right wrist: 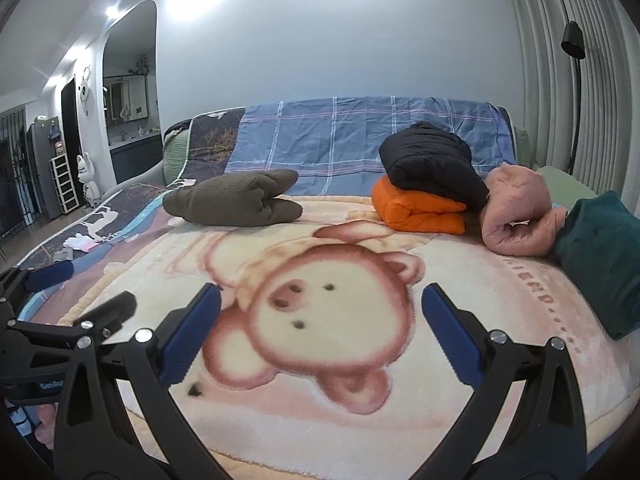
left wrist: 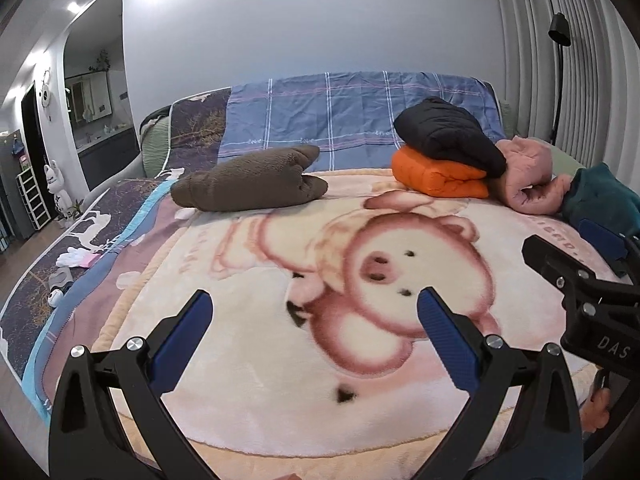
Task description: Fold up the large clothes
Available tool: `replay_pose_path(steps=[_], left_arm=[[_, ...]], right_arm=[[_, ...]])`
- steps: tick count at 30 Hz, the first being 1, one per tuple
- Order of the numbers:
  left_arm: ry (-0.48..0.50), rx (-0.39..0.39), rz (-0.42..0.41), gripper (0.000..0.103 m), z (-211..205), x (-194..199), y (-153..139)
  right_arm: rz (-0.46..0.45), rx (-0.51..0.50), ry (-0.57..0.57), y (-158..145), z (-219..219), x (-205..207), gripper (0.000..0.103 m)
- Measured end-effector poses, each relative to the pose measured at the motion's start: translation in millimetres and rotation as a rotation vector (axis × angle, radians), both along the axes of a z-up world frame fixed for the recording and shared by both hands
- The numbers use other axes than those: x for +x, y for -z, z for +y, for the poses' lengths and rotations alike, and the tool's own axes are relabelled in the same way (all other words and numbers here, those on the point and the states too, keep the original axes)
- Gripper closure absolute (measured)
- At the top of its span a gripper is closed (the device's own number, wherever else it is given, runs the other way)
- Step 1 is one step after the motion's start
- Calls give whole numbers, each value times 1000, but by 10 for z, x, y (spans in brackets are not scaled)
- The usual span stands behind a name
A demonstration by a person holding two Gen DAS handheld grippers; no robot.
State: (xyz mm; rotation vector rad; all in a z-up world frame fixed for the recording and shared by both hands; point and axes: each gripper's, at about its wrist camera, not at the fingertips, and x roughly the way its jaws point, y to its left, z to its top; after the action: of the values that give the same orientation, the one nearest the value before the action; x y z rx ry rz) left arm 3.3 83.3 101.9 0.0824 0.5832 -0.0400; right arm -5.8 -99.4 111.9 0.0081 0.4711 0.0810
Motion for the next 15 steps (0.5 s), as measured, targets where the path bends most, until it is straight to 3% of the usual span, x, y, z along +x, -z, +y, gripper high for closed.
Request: replay_pose_path(steps=[6, 15], left_arm=[[-26, 30, -17, 1, 22, 70, 35], [-38, 12, -5, 1, 64, 137, 78]], right_arm=[[9, -34, 20, 43, 34, 37, 2], [13, -23, 15, 42, 44, 110, 2]])
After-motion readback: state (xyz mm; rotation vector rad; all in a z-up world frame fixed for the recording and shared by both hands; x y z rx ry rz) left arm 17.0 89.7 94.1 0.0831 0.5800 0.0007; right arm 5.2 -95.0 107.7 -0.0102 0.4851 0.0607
